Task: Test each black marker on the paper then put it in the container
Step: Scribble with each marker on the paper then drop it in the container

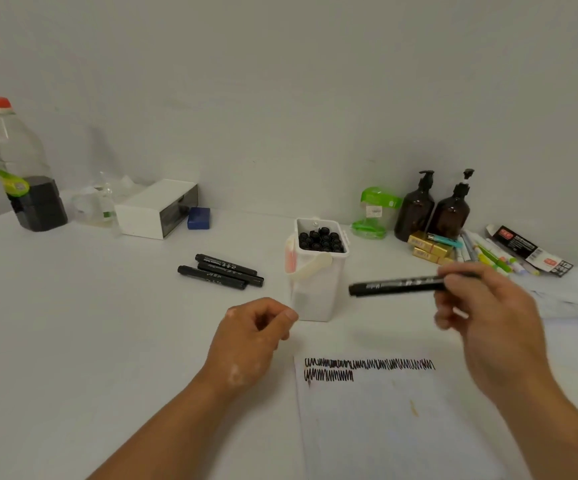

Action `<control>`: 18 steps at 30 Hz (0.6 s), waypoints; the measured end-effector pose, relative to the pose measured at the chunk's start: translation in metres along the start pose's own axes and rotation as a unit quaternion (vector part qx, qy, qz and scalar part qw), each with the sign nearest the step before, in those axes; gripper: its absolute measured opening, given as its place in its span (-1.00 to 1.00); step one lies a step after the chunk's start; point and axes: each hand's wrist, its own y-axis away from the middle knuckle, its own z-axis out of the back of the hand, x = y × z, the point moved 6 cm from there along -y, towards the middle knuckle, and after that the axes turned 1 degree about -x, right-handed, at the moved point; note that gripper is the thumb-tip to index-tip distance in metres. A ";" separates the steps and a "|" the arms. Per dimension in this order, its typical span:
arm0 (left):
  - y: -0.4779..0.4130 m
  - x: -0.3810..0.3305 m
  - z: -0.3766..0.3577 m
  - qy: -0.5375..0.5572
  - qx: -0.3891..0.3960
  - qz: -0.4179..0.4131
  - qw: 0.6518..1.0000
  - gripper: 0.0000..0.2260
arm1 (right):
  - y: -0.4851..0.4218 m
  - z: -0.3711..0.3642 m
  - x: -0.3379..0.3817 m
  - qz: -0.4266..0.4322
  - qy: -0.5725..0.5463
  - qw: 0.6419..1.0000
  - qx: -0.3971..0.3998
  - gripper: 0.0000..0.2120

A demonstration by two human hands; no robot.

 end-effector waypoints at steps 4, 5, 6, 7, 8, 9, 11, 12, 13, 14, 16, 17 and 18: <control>-0.007 0.009 0.011 -0.009 -0.052 0.017 0.998 -0.81 | -0.035 -0.023 0.071 0.113 0.090 0.990 0.004 -0.96; -0.007 0.010 0.012 -0.010 -0.058 0.015 0.998 -0.81 | -0.045 -0.033 0.086 0.136 0.128 0.982 0.013 -0.96; -0.008 0.011 0.012 -0.012 -0.063 0.013 0.998 -0.81 | -0.054 -0.044 0.097 0.154 0.169 0.973 0.021 -0.93; -0.008 0.012 0.012 -0.015 -0.066 0.012 0.998 -0.81 | -0.064 -0.056 0.106 0.170 0.211 0.962 0.030 -0.92; -0.009 0.013 0.013 -0.018 -0.068 0.012 0.997 -0.82 | -0.073 -0.068 0.112 0.183 0.253 0.949 0.040 -0.92; -0.009 0.014 0.013 -0.021 -0.069 0.011 0.997 -0.83 | -0.082 -0.081 0.116 0.196 0.295 0.934 0.052 -0.92; -0.010 0.016 0.013 -0.023 -0.069 0.009 0.997 -0.84 | -0.095 -0.107 0.118 0.216 0.367 0.901 0.084 -0.90; -0.011 0.017 0.014 -0.024 -0.069 0.008 0.997 -0.85 | -0.101 -0.118 0.117 0.223 0.400 0.883 0.099 -0.89; -0.012 0.018 0.014 -0.025 -0.070 0.008 0.997 -0.86 | -0.106 -0.128 0.115 0.230 0.431 0.865 0.112 -0.88; -0.012 0.019 0.014 -0.025 -0.070 0.008 0.997 -0.86 | -0.111 -0.136 0.112 0.237 0.457 0.848 0.126 -0.87; -0.013 0.020 0.014 -0.025 -0.071 0.008 0.997 -0.86 | -0.119 -0.147 0.106 0.236 0.490 0.826 0.147 -0.87; -0.014 0.021 0.013 -0.025 -0.070 0.008 0.997 -0.86 | -0.122 -0.150 0.102 0.232 0.500 0.820 0.155 -0.87; -0.014 0.021 0.013 -0.025 -0.068 0.008 0.997 -0.86 | -0.125 -0.153 0.099 0.229 0.507 0.815 0.161 -0.87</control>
